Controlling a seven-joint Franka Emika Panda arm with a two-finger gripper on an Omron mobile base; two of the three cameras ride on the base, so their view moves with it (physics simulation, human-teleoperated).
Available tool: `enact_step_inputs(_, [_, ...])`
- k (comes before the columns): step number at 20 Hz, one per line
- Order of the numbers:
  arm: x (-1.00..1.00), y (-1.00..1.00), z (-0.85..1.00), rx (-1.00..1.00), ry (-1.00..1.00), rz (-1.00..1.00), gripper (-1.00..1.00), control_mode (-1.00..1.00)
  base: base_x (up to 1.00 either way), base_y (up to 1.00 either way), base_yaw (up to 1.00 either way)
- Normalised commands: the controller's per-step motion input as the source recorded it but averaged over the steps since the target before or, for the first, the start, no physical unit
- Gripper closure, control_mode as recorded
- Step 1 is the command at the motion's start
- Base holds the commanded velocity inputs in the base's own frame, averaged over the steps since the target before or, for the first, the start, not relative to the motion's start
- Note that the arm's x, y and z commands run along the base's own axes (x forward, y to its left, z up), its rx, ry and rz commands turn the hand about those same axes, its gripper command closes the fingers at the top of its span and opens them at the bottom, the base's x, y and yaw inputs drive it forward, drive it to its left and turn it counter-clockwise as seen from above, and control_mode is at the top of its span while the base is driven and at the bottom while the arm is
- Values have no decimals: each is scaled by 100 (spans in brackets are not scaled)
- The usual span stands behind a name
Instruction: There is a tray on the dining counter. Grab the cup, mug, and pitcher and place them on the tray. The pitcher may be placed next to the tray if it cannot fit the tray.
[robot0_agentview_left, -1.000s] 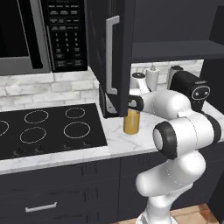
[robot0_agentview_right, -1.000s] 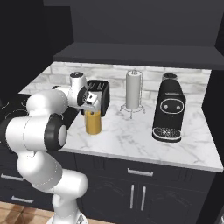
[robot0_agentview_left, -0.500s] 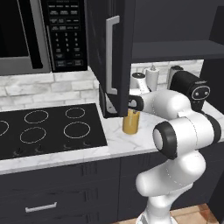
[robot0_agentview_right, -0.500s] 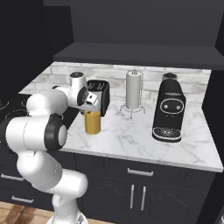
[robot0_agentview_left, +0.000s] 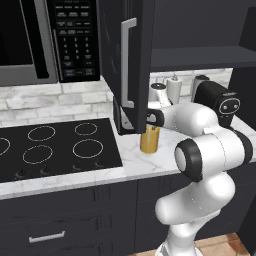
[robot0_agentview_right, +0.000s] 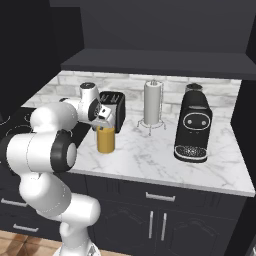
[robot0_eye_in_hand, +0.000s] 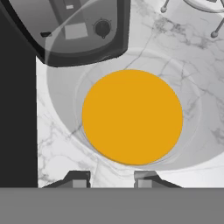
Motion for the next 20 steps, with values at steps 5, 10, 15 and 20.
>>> enact_step_inputs(5, [0,0,0,0,0,0,100,-100,0,0,0])
enact_step_inputs(10, [0,-13,0,0,3,2,100,-100,0,0,0])
enact_step_inputs(15, [-2,-21,12,0,0,7,100,-100,0,0,0])
enact_step_inputs(20, [-11,-19,7,0,0,7,100,-100,0,0,0])
